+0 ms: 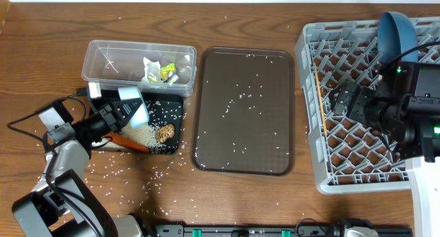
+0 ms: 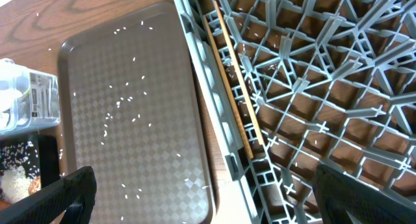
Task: Sort waste into correct bins and load items into the dishwasher rack
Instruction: 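Tilt the bowl over the black tray to pour out the rice, then carry the bowl toward the rack and hand it to the right gripper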
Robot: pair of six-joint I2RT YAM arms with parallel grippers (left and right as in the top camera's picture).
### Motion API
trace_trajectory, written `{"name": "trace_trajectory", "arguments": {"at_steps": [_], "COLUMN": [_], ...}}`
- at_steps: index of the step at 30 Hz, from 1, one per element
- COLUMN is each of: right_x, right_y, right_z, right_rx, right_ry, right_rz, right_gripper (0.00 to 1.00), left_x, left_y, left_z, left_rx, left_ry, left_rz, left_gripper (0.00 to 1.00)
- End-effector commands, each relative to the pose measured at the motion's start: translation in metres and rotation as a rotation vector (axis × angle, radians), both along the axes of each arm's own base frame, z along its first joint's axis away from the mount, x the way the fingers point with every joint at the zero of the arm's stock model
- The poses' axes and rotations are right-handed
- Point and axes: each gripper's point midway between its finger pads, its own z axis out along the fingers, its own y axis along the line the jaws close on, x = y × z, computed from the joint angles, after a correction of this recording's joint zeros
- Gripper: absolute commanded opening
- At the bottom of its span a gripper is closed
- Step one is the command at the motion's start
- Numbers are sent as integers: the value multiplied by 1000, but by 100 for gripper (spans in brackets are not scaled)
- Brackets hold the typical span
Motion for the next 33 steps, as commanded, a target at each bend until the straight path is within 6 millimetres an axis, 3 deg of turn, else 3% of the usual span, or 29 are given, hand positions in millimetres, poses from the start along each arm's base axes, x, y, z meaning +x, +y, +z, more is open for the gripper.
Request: {"name": "trace_trajectory", "arguments": {"at_steps": [1, 3, 5, 6, 8, 11, 13, 16, 19, 23, 28, 33], "right_x": [-1, -1, -1, -1, -1, -1, -1, -1, -1, -1, 3, 0], "right_y": [-5, -5, -5, -5, -5, -5, -5, -5, -5, -5, -6, -25], "right_z": [5, 5, 5, 5, 5, 5, 5, 5, 5, 5, 13, 23], "right_rx": [-7, -8, -8, -8, -8, -8, -8, -8, -8, -10, -17, -40], "right_ry": [-16, -16, -17, -19, -20, -20, -17, -18, -17, -18, -64, -99], "right_rz": [-1, -1, -1, -1, -1, -1, -1, -1, -1, 0, 2, -64], "right_gripper": [99, 99, 99, 99, 99, 99, 99, 99, 99, 99, 99, 96], "left_x": [5, 6, 8, 8, 5, 11, 7, 11, 7, 13, 23, 35], "left_y": [3, 0, 2, 1, -8, -1, -12, -9, -15, -14, -55, -140], "left_z": [-2, 2, -6, -1, 15, -2, 12, 9, 16, 14, 41, 95], "left_rx": [-49, -18, -29, -70, -21, -80, -25, -37, -15, -40, -51, -41], "left_ry": [87, 25, 101, 115, -53, 142, -23, 29, -63, 10, -45, -261], "left_rz": [36, 12, 49, 40, -49, 47, -44, -12, -68, -32, -141, -219], "left_gripper": [6, 6, 6, 6, 6, 7, 6, 6, 6, 6, 6, 6]}}
